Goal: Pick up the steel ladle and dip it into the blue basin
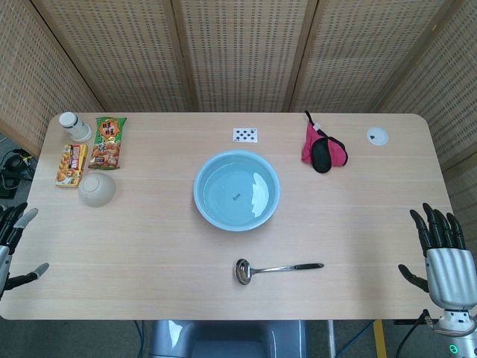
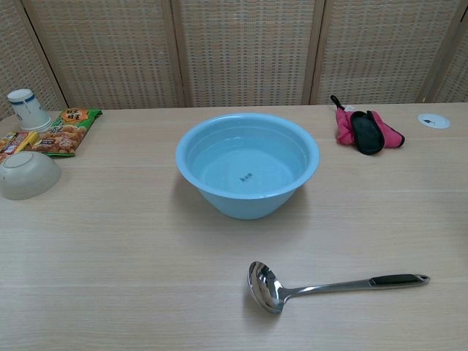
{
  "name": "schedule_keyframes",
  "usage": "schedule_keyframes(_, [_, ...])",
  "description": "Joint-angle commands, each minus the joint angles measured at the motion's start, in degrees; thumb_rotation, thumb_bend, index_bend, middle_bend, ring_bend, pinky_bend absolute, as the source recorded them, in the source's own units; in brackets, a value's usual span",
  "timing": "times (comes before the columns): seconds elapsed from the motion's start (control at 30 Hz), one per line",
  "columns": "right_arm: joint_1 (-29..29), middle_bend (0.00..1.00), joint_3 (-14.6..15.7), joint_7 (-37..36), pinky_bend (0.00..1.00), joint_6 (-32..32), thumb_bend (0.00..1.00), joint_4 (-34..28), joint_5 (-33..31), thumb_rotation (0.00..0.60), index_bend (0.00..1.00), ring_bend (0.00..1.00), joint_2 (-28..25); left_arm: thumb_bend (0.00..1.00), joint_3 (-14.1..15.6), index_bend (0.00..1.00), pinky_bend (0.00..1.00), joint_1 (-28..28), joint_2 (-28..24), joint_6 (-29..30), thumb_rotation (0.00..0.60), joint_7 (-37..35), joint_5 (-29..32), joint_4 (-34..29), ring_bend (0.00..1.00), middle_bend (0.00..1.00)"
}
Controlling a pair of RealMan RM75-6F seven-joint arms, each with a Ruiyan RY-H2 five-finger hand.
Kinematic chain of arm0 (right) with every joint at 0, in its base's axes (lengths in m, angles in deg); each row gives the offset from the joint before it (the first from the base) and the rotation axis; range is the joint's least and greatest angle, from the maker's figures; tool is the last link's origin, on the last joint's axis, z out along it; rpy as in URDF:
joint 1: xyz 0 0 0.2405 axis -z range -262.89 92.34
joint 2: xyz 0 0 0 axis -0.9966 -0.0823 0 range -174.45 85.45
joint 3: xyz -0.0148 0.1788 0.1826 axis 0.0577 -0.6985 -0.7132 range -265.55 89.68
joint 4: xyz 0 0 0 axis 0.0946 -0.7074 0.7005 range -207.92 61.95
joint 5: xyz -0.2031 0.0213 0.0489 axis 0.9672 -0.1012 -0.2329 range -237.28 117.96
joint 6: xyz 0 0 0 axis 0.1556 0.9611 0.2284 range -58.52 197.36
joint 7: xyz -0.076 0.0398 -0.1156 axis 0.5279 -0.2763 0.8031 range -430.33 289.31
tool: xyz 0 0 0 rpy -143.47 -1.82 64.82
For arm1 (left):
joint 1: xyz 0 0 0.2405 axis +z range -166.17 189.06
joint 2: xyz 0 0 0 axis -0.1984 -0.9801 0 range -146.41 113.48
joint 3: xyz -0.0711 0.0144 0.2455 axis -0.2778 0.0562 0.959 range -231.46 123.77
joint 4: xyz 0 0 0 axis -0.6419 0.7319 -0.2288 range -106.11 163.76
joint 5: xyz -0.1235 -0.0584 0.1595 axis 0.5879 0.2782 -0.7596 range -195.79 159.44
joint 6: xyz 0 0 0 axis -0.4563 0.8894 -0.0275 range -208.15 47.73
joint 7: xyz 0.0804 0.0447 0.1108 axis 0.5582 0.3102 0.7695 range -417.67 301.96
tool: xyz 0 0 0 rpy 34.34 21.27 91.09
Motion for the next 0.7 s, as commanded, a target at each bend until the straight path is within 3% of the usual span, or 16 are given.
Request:
schedule_keyframes(0.03, [-0.1, 0.00, 0.0, 0.1, 0.00, 0.1, 0.00, 0.1, 0.0, 0.600, 0.00, 0.00, 0.1, 0.00, 0.0, 0.00, 0.00, 0.0, 0.0, 0.0, 0.600, 0.0, 0.0, 0.0, 0.00, 0.00])
schedule_keyframes(0.17, [-0.4, 0.03, 0.2, -0.1, 0.00, 0.9, 0.00, 0.3, -0.2, 0.600, 0.00, 0.02, 0.3, 0.00, 0.0, 0.00, 0.00, 0.0, 0.0, 0.0, 0.600, 0.0, 0.1, 0.0, 0.00, 0.00])
schedule_keyframes(0.23, [-1.0, 0.20, 0.5, -0.2, 0.00, 2.4, 0.00, 0.5, -0.2, 0.600, 0.00, 0.19, 0.4, 0.00, -0.1, 0.00, 0.00, 0.0, 0.1, 0.0, 0.600, 0.0, 0.2, 0.0, 0.00, 0.00])
schedule_keyframes(0.27, [-1.5, 0.35, 0.7, -0.3, 0.03, 3.6, 0.00, 0.7, -0.3, 0.600, 0.00, 0.36, 0.5, 0.00, -0.2, 0.00, 0.00, 0.0, 0.1, 0.0, 0.600, 0.1, 0.3, 0.1, 0.00, 0.00])
schedule_keyframes(0.3, [-2.2, 0.50, 0.8, -0.3, 0.15, 4.9, 0.00, 0.9, -0.3, 0.600, 0.00, 0.53, 0.5, 0.00, -0.3, 0.00, 0.00, 0.0, 0.1, -0.1, 0.600, 0.1, 0.5, 0.1, 0.00, 0.00])
schedule_keyframes(0.33, [-3.3, 0.60, 0.9, -0.2, 0.26, 6.9, 0.00, 1.3, -0.3, 0.600, 0.00, 0.62, 0.7, 0.00, -0.4, 0.00, 0.00, -0.1, 0.2, -0.2, 0.600, 0.1, 0.8, 0.2, 0.00, 0.00])
schedule_keyframes(0.37, [-4.2, 0.73, 1.0, 0.0, 0.46, 8.6, 0.00, 1.6, -0.1, 0.600, 0.00, 0.73, 0.8, 0.00, -0.5, 0.00, 0.00, -0.2, 0.3, -0.4, 0.600, 0.2, 1.0, 0.2, 0.00, 0.00])
schedule_keyframes(0.4, [-5.9, 0.83, 1.0, 0.0, 0.64, 11.2, 0.00, 2.1, 0.3, 0.600, 0.01, 0.82, 0.9, 0.00, -0.6, 0.00, 0.00, -0.3, 0.5, -0.6, 0.600, 0.5, 1.4, 0.3, 0.00, 0.00])
schedule_keyframes(0.47, [-8.8, 0.94, 1.4, -1.0, 0.84, 16.4, 0.00, 2.3, 0.4, 0.600, 0.05, 0.91, 0.7, 0.00, -0.9, 0.00, 0.00, -0.6, 0.8, -0.9, 0.600, 1.2, 1.7, 0.4, 0.00, 0.00])
schedule_keyframes(0.57, [-13.4, 1.00, 1.5, -0.5, 0.99, 24.7, 0.02, 2.2, -0.5, 0.600, 0.14, 0.99, 0.9, 0.00, -1.3, 0.00, 0.00, -0.9, 1.5, -1.4, 0.600, 2.3, 2.3, 0.7, 0.00, 0.00])
schedule_keyframes(0.7, [-19.5, 1.00, 1.3, -3.2, 1.00, 36.5, 0.03, 0.9, -5.3, 0.600, 0.22, 1.00, 2.6, 0.00, -1.6, 0.00, 0.00, -1.4, 2.3, -2.5, 0.600, 3.9, 3.2, 0.8, 0.00, 0.00])
